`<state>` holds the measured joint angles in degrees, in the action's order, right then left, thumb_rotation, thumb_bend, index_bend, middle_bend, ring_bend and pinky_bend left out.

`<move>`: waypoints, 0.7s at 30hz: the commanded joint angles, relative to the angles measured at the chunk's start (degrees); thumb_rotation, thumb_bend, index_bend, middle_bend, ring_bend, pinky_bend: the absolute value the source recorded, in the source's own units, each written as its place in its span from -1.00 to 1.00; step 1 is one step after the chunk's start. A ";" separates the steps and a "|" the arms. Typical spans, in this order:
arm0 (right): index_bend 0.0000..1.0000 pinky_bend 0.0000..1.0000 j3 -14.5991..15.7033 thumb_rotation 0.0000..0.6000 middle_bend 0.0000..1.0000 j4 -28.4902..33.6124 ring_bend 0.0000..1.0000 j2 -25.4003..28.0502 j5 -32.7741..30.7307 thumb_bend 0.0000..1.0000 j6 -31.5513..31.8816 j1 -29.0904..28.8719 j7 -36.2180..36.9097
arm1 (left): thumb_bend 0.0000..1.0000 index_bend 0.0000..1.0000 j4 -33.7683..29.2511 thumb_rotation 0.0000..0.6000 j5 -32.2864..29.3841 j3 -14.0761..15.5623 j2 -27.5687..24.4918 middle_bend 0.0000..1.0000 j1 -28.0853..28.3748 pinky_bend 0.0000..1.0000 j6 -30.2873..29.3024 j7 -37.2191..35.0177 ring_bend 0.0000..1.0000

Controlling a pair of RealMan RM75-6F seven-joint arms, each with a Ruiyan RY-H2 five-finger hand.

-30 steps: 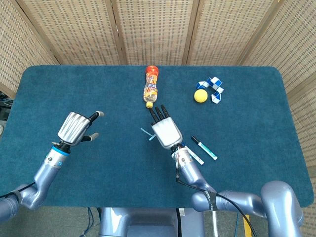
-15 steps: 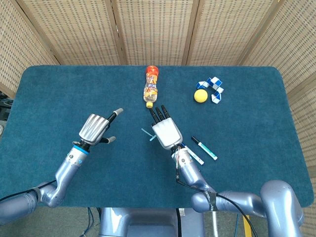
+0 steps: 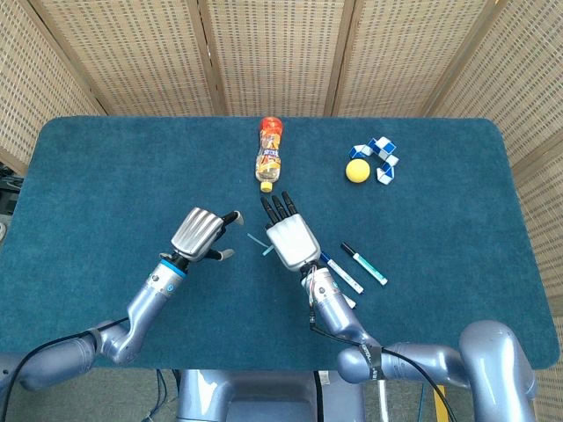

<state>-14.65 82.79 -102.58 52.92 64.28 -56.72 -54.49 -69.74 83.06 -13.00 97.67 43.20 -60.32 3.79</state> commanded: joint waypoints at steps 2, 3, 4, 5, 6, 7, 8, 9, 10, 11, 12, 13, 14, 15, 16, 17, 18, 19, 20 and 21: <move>0.17 -1.00 0.20 1.00 -0.89 0.49 -1.00 0.13 -0.08 0.14 0.26 0.05 -0.30 | -0.30 -0.15 1.46 1.00 0.23 -0.06 1.72 1.00 1.15 0.98 -0.07 -1.27 1.00; 0.17 -1.00 0.25 1.00 -0.89 0.65 -1.00 0.19 -0.09 0.14 0.33 0.08 -0.34 | -0.23 -0.14 1.71 1.00 0.32 -0.06 2.11 1.00 1.42 0.98 -0.11 -1.54 1.00; 0.17 -1.00 0.32 1.00 -0.89 0.84 -1.00 0.27 -0.13 0.15 0.43 0.11 -0.42 | -0.16 -0.13 2.03 1.00 0.40 -0.07 2.55 1.00 1.73 0.98 -0.21 -1.85 1.00; 0.17 -1.00 0.35 1.00 -0.89 0.96 -1.00 0.32 -0.17 0.17 0.51 0.13 -0.48 | -0.12 -0.12 2.15 1.00 0.38 -0.05 2.78 1.00 1.91 0.98 -0.18 -2.03 1.00; 0.17 -1.00 0.39 1.00 -0.89 1.07 -1.00 0.37 -0.21 0.18 0.57 0.15 -0.53 | -0.09 -0.10 2.12 1.00 0.32 -0.07 2.95 1.00 2.09 0.98 -0.15 -2.25 1.00; 0.17 -1.00 0.42 1.00 -0.89 1.17 -1.00 0.43 -0.26 0.19 0.63 0.18 -0.57 | -0.06 -0.08 2.07 1.00 0.27 -0.11 3.07 1.00 2.27 0.98 -0.12 -2.37 1.00; 0.17 -1.00 0.46 1.00 -0.88 1.28 -1.00 0.49 -0.29 0.19 0.70 0.21 -0.62 | -0.04 -0.07 1.99 1.00 0.23 -0.15 3.13 1.00 2.47 0.98 -0.08 -2.34 1.00; 0.17 -1.00 0.51 1.00 -0.88 1.37 -1.00 0.56 -0.32 0.19 0.75 0.23 -0.67 | -0.03 -0.06 1.91 1.00 0.16 -0.16 3.14 1.00 2.65 0.98 0.02 -2.14 1.00; 0.17 -1.00 0.55 1.00 -0.88 1.43 -1.00 0.61 -0.34 0.19 0.78 0.25 -0.71 | -0.01 -0.06 1.81 1.00 0.12 -0.18 3.12 1.00 2.79 0.98 0.09 -1.93 1.00; 0.17 -1.00 0.59 1.00 -0.88 1.56 -1.00 0.69 -0.36 0.19 0.85 0.28 -0.75 | -0.02 -0.05 1.62 1.00 0.03 -0.22 3.07 1.00 2.97 0.98 0.18 -1.60 1.00; 0.17 -1.00 0.60 1.00 -0.88 1.66 -1.00 0.76 -0.40 0.19 0.90 0.30 -0.77 | -0.02 -0.05 1.39 1.00 -0.08 -0.26 3.02 1.00 3.11 0.98 0.22 -1.33 1.00; 0.17 -1.00 0.57 1.00 -0.88 1.81 -1.00 0.82 -0.46 0.19 0.98 0.32 -0.76 | -0.03 -0.05 1.09 1.00 -0.17 -0.32 2.97 1.00 3.30 0.98 0.21 -0.94 1.00; 0.17 -1.00 0.56 1.00 -0.88 1.92 -1.00 0.86 -0.50 0.19 1.03 0.34 -0.72 | -0.04 -0.05 0.95 1.00 -0.25 -0.30 2.95 1.00 3.39 0.98 0.19 -0.62 1.00; 0.17 -1.00 0.54 1.00 -0.88 1.99 -1.00 0.90 -0.54 0.19 1.05 0.35 -0.68 | -0.05 -0.05 0.82 1.00 -0.38 -0.22 2.94 1.00 3.45 0.98 0.27 -0.32 1.00; 0.17 -1.00 0.54 1.00 -0.88 2.08 -1.00 0.95 -0.57 0.19 1.09 0.36 -0.63 | -0.06 -0.05 0.66 1.00 -0.64 -0.06 2.90 1.00 3.50 0.98 0.51 0.12 1.00; 0.17 -1.00 0.53 1.00 -0.88 2.13 -1.00 0.98 -0.58 0.19 1.11 0.36 -0.63 | -0.07 -0.05 0.59 1.00 -0.79 0.00 2.89 1.00 3.52 0.98 0.61 0.38 1.00; 0.17 -1.00 0.51 1.00 -0.88 2.20 -1.00 1.02 -0.58 0.19 1.16 0.34 -0.63 | -0.07 -0.05 0.55 1.00 -1.03 0.09 2.89 1.00 3.55 0.98 0.77 0.78 1.00; 0.17 -1.00 0.49 1.00 -0.88 2.27 -1.00 1.05 -0.60 0.19 1.19 0.33 -0.66 | -0.08 -0.04 0.51 1.00 -1.22 0.11 2.90 1.00 3.56 0.98 0.88 0.96 1.00; 0.17 -1.00 0.46 1.00 -0.88 2.39 -1.00 1.10 -0.66 0.19 1.23 0.31 -0.72 | -0.09 -0.04 0.47 1.00 -1.47 0.09 2.92 1.00 3.60 0.98 0.95 1.14 1.00; 0.17 -1.00 0.43 1.00 -0.87 2.51 -1.00 1.15 -0.73 0.19 1.27 0.29 -0.78 | -0.11 -0.04 0.49 1.00 -1.73 0.05 2.95 1.00 3.67 0.98 1.09 1.31 1.00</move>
<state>-14.20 85.26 -101.46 52.22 65.52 -56.42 -55.25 -69.22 81.50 -12.95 100.60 46.80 -59.36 4.99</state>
